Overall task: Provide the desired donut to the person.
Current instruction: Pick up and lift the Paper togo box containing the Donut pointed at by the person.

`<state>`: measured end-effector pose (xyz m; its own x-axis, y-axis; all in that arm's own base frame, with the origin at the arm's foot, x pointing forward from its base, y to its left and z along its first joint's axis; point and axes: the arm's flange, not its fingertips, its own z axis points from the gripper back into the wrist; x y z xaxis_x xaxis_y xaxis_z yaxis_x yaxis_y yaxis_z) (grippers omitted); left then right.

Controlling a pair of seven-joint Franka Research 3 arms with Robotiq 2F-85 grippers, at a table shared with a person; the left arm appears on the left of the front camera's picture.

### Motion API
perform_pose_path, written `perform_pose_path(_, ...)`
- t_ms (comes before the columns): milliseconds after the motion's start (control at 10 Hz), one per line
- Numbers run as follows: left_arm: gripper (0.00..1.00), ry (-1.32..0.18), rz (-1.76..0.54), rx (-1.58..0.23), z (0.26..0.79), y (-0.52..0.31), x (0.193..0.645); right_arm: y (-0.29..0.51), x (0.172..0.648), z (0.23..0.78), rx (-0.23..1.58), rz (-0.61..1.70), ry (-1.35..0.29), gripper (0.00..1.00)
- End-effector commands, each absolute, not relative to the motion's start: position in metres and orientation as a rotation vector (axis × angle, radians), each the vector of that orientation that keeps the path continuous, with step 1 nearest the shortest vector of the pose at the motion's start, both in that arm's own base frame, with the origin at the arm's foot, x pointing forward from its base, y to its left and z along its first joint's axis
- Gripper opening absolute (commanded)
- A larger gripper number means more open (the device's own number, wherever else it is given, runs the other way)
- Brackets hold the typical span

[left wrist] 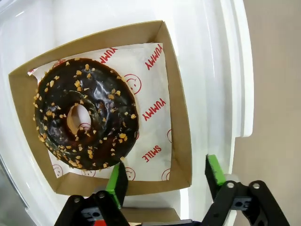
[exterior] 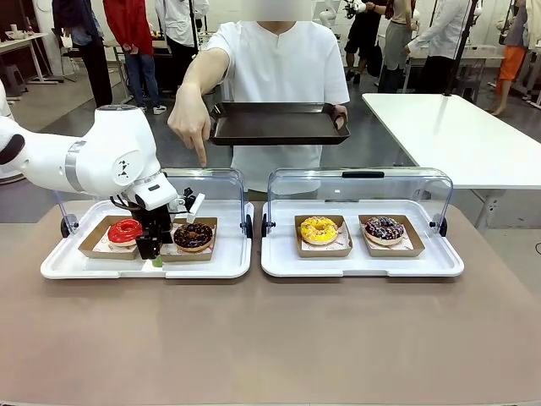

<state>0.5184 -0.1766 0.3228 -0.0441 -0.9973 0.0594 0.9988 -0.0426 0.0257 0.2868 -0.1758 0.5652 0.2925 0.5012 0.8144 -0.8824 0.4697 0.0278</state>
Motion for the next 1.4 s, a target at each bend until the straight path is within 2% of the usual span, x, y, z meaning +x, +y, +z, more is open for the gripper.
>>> perform_pose_path(0, 0.23, -0.068, -1.603, -0.024, 0.3241, -0.1790, 0.5225, -0.1763, 0.2877, 0.5651, 0.546, 0.991, -0.860, 1.00)
perform_pose_path(100, 0.00, -0.072, -1.606, -0.024, 0.3245, -0.1790, 0.5222, -0.1763, 0.2877, 0.5651, 0.546, 0.991, -0.860, 1.00)
perform_pose_path(300, 0.00, -0.079, -1.602, -0.026, 0.3248, -0.1784, 0.5219, -0.1763, 0.2877, 0.5651, 0.546, 0.991, -0.860, 1.00)
perform_pose_path(400, 0.11, -0.082, -1.602, -0.025, 0.3253, -0.1780, 0.5216, -0.1763, 0.2877, 0.5651, 0.546, 0.991, -0.860, 1.00)
perform_pose_path(500, 0.02, -0.084, -1.603, -0.024, 0.3258, -0.1779, 0.5215, -0.1763, 0.2877, 0.5651, 0.546, 0.991, -0.860, 1.00)
perform_pose_path(600, 0.00, -0.081, -1.605, -0.023, 0.3256, -0.1777, 0.5212, -0.1763, 0.2877, 0.5651, 0.546, 0.991, -0.860, 1.00)
perform_pose_path(1300, 0.00, -0.069, -1.677, -0.015, 0.3272, -0.1759, 0.5152, -0.1763, 0.2877, 0.5651, 0.546, 0.991, -0.860, 1.00)
